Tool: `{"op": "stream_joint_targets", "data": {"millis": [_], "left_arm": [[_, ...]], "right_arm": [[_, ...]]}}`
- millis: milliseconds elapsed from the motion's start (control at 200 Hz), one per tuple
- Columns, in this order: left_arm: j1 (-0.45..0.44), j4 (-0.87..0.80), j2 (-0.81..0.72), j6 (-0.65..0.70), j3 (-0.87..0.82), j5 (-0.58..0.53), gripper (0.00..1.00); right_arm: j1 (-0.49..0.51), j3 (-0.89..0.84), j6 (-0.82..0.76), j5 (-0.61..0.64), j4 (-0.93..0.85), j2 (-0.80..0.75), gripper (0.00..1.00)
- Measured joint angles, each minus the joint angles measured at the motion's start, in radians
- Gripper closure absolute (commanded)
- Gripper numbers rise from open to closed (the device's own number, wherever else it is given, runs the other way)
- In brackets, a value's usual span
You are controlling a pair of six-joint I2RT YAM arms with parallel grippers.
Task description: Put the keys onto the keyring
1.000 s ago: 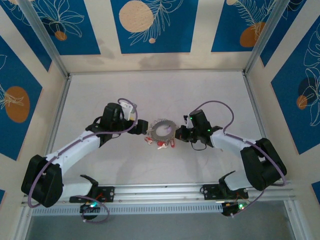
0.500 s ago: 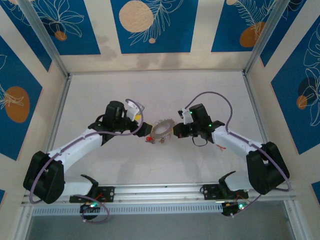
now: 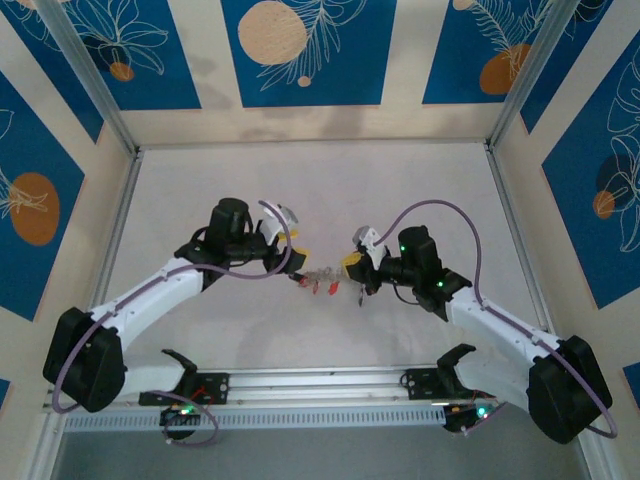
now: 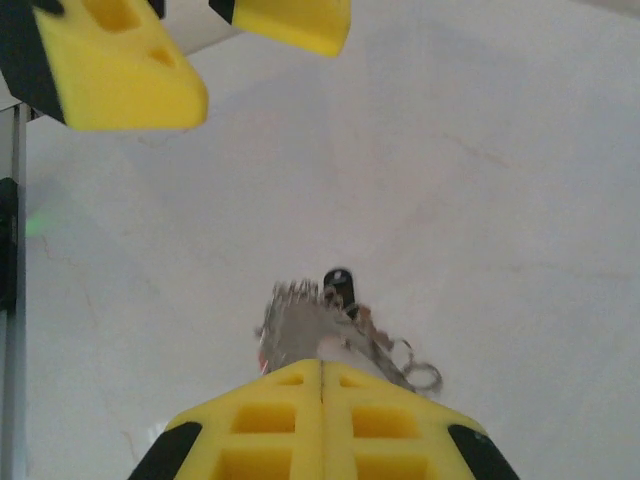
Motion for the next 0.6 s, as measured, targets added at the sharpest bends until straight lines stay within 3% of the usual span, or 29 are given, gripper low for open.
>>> {"op": "stream_joint_targets", "data": {"millis": [305, 410, 600], "left_arm": [[-0.021, 0.101, 0.023, 0.046, -0.032, -0.01, 0.39], [-0.021, 0.117, 0.064, 0.005, -0.041, -0.067, 0.36], [-0.021, 0.122, 0.065, -0.062, -0.081, -0.177, 0.34]], "right_arm": [[-0.005, -0.03, -0.009, 0.021, 0.119, 0.003, 0.99], [-0.008, -0.013, 0.049, 0.051, 0.019, 0.0, 0.89], [0.019, 0.089, 0.307, 0.071, -0.303, 0.023, 0.87]]}}
